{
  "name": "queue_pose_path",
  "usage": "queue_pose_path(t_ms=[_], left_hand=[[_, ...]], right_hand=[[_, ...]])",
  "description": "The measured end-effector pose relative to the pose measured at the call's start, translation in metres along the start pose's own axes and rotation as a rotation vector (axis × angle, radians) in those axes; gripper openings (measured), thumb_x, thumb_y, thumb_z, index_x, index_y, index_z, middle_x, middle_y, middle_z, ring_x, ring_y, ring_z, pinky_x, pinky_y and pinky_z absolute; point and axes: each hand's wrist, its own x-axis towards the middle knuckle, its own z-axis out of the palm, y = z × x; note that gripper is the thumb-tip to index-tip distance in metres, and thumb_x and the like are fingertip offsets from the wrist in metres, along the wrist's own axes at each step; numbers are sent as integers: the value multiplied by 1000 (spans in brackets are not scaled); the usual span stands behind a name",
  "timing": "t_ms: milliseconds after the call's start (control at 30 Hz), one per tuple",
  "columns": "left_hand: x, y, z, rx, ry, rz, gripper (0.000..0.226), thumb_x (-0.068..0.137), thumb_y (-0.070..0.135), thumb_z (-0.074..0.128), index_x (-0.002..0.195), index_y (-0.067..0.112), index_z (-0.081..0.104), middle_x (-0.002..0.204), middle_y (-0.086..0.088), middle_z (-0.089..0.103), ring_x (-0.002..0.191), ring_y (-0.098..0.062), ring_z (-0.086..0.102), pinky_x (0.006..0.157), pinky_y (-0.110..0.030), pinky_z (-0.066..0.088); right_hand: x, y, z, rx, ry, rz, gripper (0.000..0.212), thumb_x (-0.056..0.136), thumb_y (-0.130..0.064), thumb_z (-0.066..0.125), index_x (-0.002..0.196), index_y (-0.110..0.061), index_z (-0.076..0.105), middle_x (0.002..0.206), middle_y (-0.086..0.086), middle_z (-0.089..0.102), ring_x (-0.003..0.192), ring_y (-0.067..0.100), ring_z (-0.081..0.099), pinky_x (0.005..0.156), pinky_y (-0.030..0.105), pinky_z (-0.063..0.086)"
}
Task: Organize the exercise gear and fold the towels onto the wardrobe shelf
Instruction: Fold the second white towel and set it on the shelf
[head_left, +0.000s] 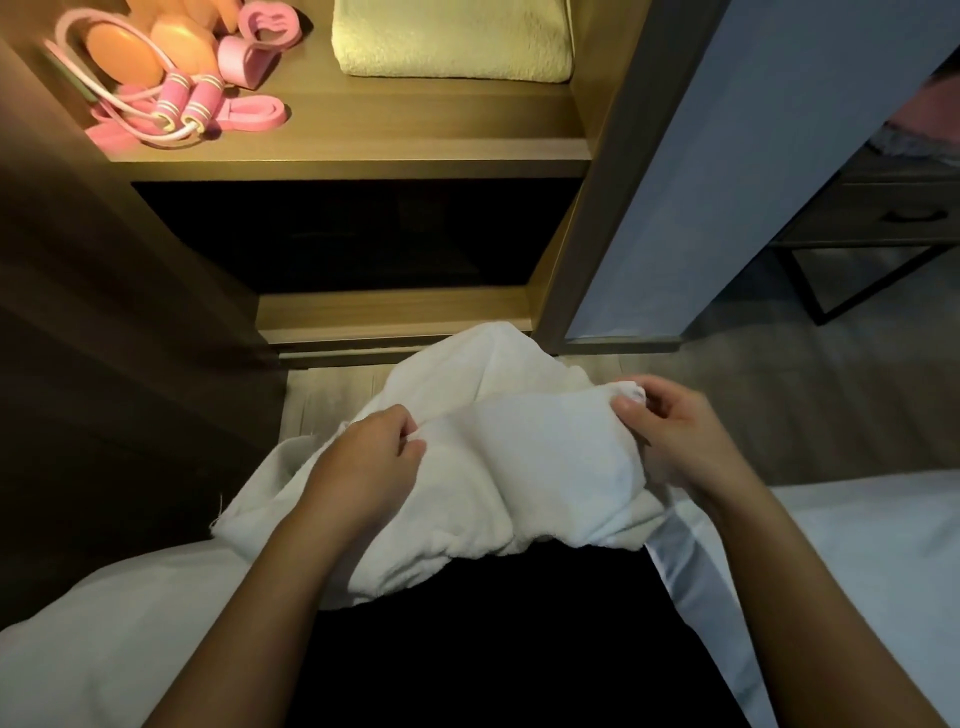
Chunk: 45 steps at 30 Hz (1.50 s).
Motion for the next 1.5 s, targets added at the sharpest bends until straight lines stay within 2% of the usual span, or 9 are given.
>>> queue_pose_path(t_ms=[100, 200, 300, 467, 800, 933, 1100, 1300, 1500], left_hand=[[-3, 25, -4, -126, 111, 244, 21, 93, 20, 52, 114, 26, 52, 118, 13, 50, 106, -4, 48, 86, -23, 44], [-8, 67, -8, -208, 116, 534, 37, 89, 44, 51, 125, 33, 49, 127, 21, 49, 116, 6, 41, 93, -10, 30], [1, 95, 3, -5, -29, 627, 53, 88, 59, 50, 134, 35, 43, 137, 15, 50, 123, -6, 44, 101, -27, 35], [15, 89, 26, 88, 35, 668, 24, 94, 47, 54, 112, 31, 53, 112, 11, 56, 90, -7, 51, 73, -22, 47], [23, 37, -11, 354, -56, 370, 31, 85, 53, 58, 100, 25, 58, 94, 5, 64, 93, -21, 58, 70, -33, 43], [20, 36, -5, 252, 127, 196, 29, 91, 42, 55, 107, 19, 61, 93, -6, 66, 91, -30, 59, 70, -34, 44], [20, 50, 15, 133, 115, 89, 28, 97, 35, 47, 73, 20, 45, 67, 4, 47, 77, -27, 53, 59, -32, 31], [8, 45, 5, -61, -117, 373, 14, 98, 24, 50, 85, 29, 49, 72, 15, 53, 73, -6, 50, 59, -12, 32], [0, 28, -4, -126, -131, 450, 11, 95, 27, 59, 102, 24, 67, 90, 5, 69, 83, -12, 60, 76, -31, 45]], right_hand=[[-9, -6, -12, 35, 45, -56, 15, 88, -9, 67, 90, -24, 70, 83, -10, 72, 81, 9, 68, 69, 21, 55], [-17, -15, -12, 52, 0, -181, 15, 83, -1, 69, 90, -14, 68, 81, -10, 70, 76, 5, 65, 69, 17, 54], [-23, -25, -12, 53, -50, -306, 17, 79, 5, 71, 86, -10, 66, 77, -7, 67, 73, 6, 61, 67, 18, 52], [-27, -27, -22, -87, -109, -221, 6, 82, -24, 70, 88, -23, 68, 83, -10, 68, 79, 6, 65, 65, 17, 54], [-19, 2, -25, -394, 245, -240, 11, 92, -26, 63, 88, -37, 62, 81, -27, 60, 78, -4, 59, 68, 15, 45], [-24, -1, -6, -420, 363, -364, 7, 90, -23, 66, 97, -24, 68, 82, -22, 60, 76, -2, 59, 65, 6, 41], [-26, -19, 22, -474, 16, -544, 12, 87, -32, 69, 82, -23, 63, 91, -13, 59, 83, 5, 56, 70, 17, 44], [-9, -24, 50, -731, -361, -538, 24, 86, -29, 70, 77, -40, 51, 150, -10, 42, 145, 13, 25, 115, 43, 25], [2, -25, 63, -826, -478, -608, 12, 86, -33, 68, 80, -40, 59, 143, -17, 48, 144, 9, 22, 119, 41, -2]])
